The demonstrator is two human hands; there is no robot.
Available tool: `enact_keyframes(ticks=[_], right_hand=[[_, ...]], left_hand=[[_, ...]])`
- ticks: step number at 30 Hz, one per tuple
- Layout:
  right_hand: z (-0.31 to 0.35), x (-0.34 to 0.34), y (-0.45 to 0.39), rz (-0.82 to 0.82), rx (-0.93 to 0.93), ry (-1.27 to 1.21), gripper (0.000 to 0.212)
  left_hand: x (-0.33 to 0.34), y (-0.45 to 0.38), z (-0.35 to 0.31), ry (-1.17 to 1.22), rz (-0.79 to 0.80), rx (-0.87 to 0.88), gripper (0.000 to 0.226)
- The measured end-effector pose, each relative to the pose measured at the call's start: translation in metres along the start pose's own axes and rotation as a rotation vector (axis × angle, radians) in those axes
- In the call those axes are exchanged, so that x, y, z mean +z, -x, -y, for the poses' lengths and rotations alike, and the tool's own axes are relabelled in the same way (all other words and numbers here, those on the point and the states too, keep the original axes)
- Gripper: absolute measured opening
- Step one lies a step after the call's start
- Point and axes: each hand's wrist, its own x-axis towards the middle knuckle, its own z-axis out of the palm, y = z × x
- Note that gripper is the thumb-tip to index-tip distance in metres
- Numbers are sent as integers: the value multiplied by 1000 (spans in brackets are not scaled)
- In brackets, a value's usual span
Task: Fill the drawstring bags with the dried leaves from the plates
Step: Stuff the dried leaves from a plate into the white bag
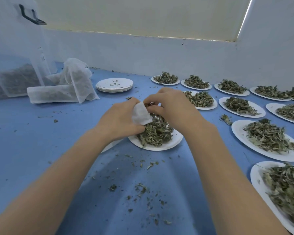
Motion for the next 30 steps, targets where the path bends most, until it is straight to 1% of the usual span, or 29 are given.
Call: enact_keyframes(ticks=[2,5,7,9,14,16,18,20,22,25,27,29,30], right_hand=[[-1,3,0,-25,-14,-56,19],[-3,10,1,-84,12,-208,19],[-3,14,1,-97,17,-232,22],[-4,17,0,-48,25,-255,26],[-9,9,6,181,28,-514,38],[-11,8,6,205,38,-595,45],[-13,10,6,160,72,-655,39],[-14,14,5,62,127,-686,28],[-13,19,4,-49,180,-707,24],[-9,26,2,-167,233,-691,28],[-4,29,2,-205,220,-650,30],[0,28,2,-193,181,-611,35],[0,26,3,-148,151,-574,40]], left_hand=[[0,0,-1,-1,-3,-18,47],[-1,1,-1,-1,0,-39,42],[-1,1,-1,3,8,-34,44],[-1,2,-1,7,11,-26,49],[-1,2,0,-25,4,2,50],[-1,2,0,-28,-5,13,51],[0,3,-1,-11,-14,12,53],[0,3,-1,14,-27,13,52],[0,3,-1,27,-38,25,49],[2,4,-2,27,-60,61,45],[4,4,-3,29,-75,80,45],[5,4,-3,40,-71,75,45],[6,4,-4,47,-65,73,45]])
